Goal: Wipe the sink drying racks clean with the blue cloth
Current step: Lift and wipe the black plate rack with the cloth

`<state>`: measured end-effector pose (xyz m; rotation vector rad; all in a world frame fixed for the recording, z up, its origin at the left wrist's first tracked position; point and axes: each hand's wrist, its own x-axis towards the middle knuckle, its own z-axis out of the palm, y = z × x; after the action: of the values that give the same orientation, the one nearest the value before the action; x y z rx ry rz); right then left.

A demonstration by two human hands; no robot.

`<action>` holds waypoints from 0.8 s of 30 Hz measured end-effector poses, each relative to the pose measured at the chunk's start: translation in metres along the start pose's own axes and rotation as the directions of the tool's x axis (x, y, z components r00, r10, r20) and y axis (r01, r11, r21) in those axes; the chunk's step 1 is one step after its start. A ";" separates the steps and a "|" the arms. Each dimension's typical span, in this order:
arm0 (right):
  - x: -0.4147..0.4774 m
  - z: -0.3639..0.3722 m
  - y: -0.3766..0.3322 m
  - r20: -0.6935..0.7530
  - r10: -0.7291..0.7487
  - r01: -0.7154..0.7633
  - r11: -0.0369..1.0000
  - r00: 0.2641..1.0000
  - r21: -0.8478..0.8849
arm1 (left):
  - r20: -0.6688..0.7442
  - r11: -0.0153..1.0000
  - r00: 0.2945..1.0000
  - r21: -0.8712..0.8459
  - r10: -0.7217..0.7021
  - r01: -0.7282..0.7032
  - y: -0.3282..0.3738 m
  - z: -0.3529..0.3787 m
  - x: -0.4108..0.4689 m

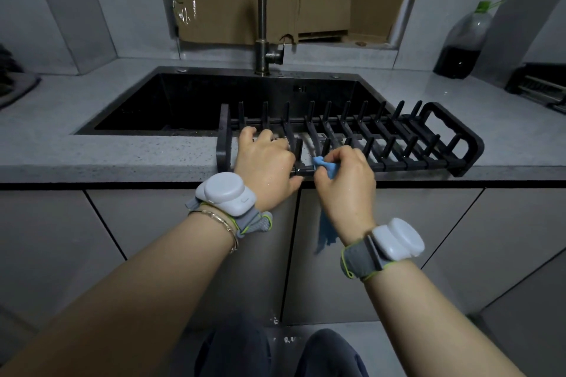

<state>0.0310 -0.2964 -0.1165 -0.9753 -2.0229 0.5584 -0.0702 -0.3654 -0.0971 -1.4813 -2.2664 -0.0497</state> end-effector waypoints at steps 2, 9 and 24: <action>-0.004 0.004 -0.004 0.016 -0.011 0.011 1.000 1.000 0.019 | 0.002 1.000 1.000 0.003 -0.005 0.005 0.001 -0.003 -0.001; -0.004 0.003 0.001 -0.009 -0.059 0.060 0.997 0.998 0.052 | -0.009 1.000 1.000 -0.024 0.000 0.000 -0.001 -0.004 -0.004; -0.018 0.004 -0.009 -0.029 0.001 0.010 0.931 1.000 0.364 | -0.159 0.938 0.965 -0.310 -0.210 0.153 -0.031 -0.009 -0.022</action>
<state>0.0302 -0.3164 -0.1212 -0.7472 -1.8083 0.8757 -0.0870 -0.4000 -0.0911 -1.3317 -2.3031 -0.5855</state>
